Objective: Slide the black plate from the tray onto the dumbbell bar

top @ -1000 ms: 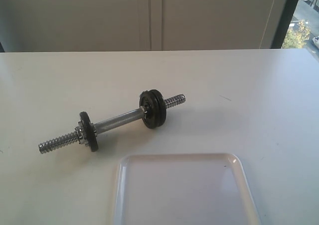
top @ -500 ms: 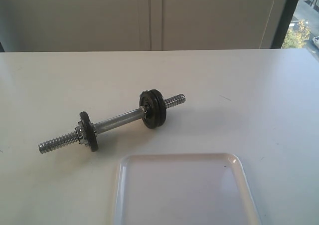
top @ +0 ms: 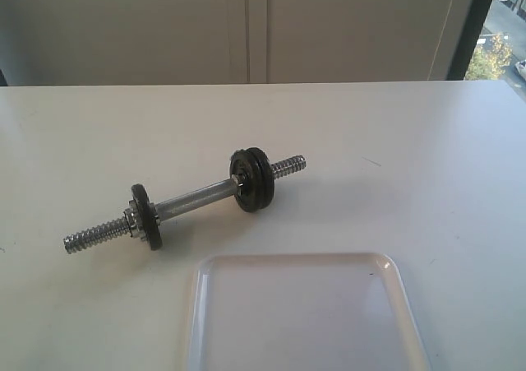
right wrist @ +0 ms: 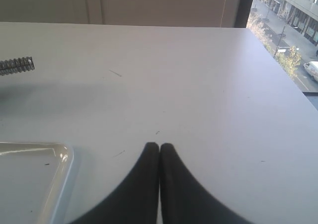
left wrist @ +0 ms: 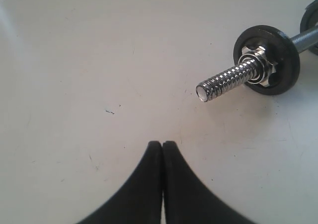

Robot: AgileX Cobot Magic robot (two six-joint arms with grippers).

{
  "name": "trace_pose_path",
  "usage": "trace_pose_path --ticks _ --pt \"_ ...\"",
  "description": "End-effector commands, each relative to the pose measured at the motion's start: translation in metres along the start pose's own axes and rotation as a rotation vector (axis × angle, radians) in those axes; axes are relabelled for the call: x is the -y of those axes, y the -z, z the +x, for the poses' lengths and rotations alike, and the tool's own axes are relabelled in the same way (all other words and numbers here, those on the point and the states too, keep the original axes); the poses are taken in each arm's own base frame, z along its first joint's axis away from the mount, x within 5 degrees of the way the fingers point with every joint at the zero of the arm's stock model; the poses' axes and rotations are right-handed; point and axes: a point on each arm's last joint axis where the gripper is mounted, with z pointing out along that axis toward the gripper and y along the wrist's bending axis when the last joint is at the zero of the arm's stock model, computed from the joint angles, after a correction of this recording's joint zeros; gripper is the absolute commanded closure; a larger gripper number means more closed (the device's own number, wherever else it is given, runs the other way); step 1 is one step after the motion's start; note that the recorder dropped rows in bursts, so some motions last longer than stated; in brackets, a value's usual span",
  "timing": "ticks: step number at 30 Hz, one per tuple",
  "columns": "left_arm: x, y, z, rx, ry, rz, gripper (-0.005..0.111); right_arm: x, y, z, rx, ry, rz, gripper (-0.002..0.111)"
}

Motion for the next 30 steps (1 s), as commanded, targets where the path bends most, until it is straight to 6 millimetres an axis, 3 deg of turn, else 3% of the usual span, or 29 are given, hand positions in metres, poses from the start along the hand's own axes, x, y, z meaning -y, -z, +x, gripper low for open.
trace_pose_path --ticks 1,30 --pt "-0.002 -0.0003 0.0009 0.004 0.014 -0.035 0.107 0.0003 0.0001 -0.0005 0.014 -0.004 0.004 0.108" --pt "-0.0032 -0.0002 0.0009 0.004 0.021 -0.057 0.107 0.0003 0.0001 -0.0005 0.014 -0.003 0.005 0.108"
